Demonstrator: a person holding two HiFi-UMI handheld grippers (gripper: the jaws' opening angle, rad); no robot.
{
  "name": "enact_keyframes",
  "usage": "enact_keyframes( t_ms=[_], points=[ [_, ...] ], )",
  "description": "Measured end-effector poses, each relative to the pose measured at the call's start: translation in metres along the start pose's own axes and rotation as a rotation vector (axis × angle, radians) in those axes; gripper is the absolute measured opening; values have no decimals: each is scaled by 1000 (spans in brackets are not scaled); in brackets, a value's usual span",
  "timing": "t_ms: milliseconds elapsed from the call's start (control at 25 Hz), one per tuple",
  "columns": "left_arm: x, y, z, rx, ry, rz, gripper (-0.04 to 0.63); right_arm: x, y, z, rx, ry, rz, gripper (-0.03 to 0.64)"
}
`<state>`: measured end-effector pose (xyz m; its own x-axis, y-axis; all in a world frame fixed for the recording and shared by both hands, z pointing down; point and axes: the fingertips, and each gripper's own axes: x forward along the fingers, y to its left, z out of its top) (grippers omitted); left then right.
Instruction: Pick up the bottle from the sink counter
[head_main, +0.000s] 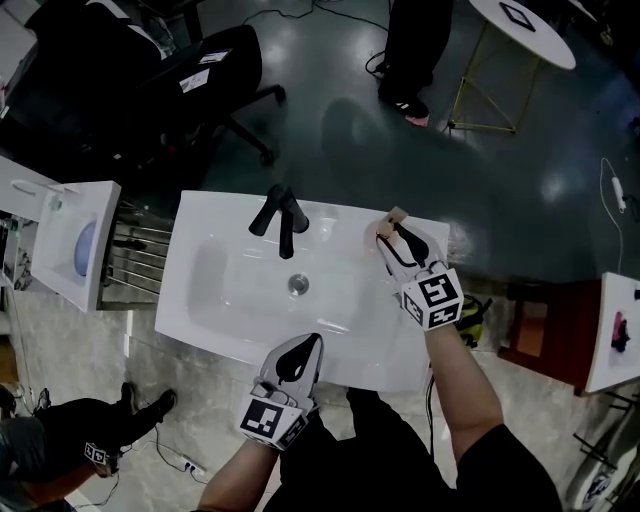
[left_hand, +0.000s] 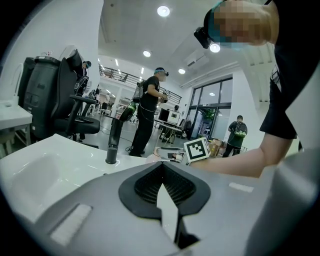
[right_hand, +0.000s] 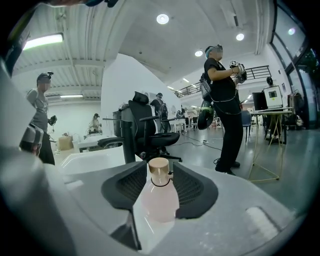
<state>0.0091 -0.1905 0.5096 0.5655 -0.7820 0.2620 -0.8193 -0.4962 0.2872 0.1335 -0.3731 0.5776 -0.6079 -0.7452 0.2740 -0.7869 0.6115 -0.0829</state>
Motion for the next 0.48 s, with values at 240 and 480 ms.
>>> enact_keyframes(
  t_ms=[240, 480],
  points=[
    [-1, 5, -3, -6, 5, 8, 3, 8, 0, -1, -22, -2, 1, 167],
    [-2, 8, -8, -15, 13, 19, 3, 14, 1, -6, -37, -3, 5, 167]
  ],
)
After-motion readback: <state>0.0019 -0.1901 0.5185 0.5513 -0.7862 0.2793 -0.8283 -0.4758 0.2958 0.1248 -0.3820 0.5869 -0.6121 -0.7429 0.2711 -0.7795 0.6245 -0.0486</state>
